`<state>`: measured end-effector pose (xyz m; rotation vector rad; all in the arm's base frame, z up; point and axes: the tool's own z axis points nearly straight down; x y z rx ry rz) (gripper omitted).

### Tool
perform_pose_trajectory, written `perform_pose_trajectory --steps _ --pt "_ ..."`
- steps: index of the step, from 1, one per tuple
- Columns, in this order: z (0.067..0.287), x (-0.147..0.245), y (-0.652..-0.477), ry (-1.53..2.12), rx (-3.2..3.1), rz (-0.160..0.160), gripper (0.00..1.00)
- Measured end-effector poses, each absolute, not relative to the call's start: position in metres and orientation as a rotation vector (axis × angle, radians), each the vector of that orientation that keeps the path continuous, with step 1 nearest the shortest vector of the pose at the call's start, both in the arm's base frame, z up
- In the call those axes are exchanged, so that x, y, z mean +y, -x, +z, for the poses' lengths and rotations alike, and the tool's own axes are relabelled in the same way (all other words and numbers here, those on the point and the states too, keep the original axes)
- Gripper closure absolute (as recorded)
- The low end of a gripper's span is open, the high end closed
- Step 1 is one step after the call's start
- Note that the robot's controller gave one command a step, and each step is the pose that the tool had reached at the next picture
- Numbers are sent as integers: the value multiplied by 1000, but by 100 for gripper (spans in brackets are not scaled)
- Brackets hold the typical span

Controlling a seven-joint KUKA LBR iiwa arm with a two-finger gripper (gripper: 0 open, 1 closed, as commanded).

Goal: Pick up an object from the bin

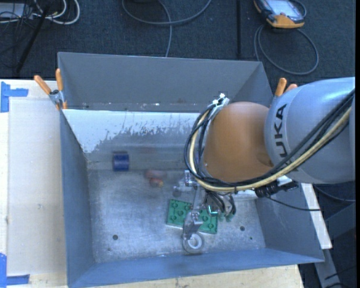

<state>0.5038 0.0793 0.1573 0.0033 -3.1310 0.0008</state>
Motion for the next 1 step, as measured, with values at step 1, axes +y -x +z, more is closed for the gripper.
perform_pose_trajectory --steps 1 --pt "75 23 -532 -229 -3122 -11 0"
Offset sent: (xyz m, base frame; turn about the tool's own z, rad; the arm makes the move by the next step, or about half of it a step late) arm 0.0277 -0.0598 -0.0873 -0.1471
